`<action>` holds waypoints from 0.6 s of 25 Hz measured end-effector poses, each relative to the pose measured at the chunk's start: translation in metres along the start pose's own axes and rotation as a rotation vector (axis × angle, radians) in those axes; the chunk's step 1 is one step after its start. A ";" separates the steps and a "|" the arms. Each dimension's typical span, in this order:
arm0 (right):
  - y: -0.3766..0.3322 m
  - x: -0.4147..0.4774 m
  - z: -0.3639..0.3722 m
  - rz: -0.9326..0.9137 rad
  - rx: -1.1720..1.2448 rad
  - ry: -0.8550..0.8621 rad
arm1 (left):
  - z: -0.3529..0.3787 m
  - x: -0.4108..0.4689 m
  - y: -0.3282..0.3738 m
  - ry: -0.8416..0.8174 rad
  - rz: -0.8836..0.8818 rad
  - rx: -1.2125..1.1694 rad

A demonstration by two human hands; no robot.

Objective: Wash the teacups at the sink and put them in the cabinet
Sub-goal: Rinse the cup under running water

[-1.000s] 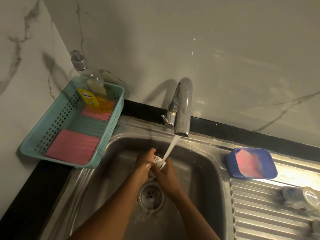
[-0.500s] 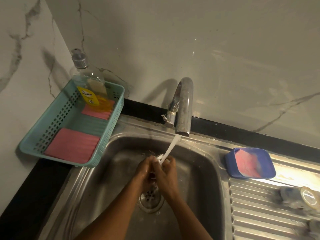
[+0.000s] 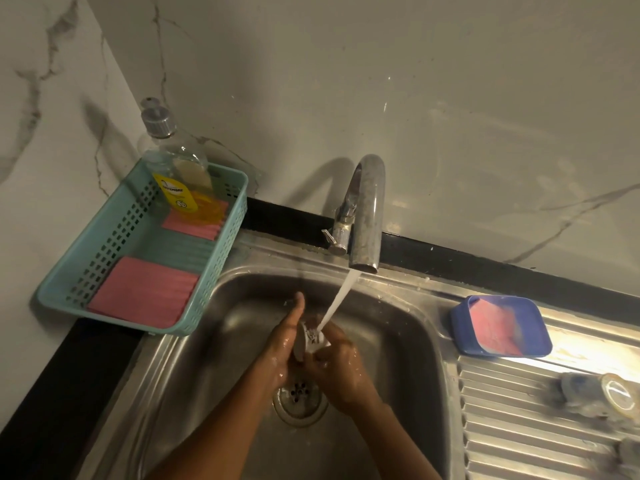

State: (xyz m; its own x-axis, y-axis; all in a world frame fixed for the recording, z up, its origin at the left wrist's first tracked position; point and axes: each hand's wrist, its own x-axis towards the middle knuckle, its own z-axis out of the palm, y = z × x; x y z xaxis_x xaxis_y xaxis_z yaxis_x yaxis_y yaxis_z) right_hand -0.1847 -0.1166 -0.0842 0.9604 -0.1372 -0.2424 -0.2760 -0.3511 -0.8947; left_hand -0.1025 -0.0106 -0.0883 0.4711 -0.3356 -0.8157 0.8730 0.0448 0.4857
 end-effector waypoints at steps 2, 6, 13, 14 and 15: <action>0.007 -0.004 0.002 -0.109 -0.152 0.014 | 0.001 0.000 0.000 0.018 0.052 0.054; -0.003 -0.016 0.017 0.041 -0.074 0.373 | 0.003 0.008 -0.008 0.011 0.102 0.018; 0.003 0.004 -0.003 0.269 0.242 0.175 | 0.020 -0.008 -0.004 0.023 0.092 -0.059; 0.008 0.010 -0.005 0.366 0.398 0.195 | 0.021 -0.008 -0.005 0.034 0.094 -0.029; 0.010 0.013 -0.003 0.451 0.500 0.190 | 0.022 -0.005 -0.007 0.058 0.116 0.021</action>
State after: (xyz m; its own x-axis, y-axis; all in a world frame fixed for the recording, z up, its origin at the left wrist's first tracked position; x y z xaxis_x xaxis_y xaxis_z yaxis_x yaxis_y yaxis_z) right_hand -0.1752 -0.1248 -0.0950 0.7206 -0.3446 -0.6016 -0.5520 0.2400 -0.7986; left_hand -0.1135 -0.0302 -0.0801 0.5757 -0.2743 -0.7702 0.8097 0.0600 0.5838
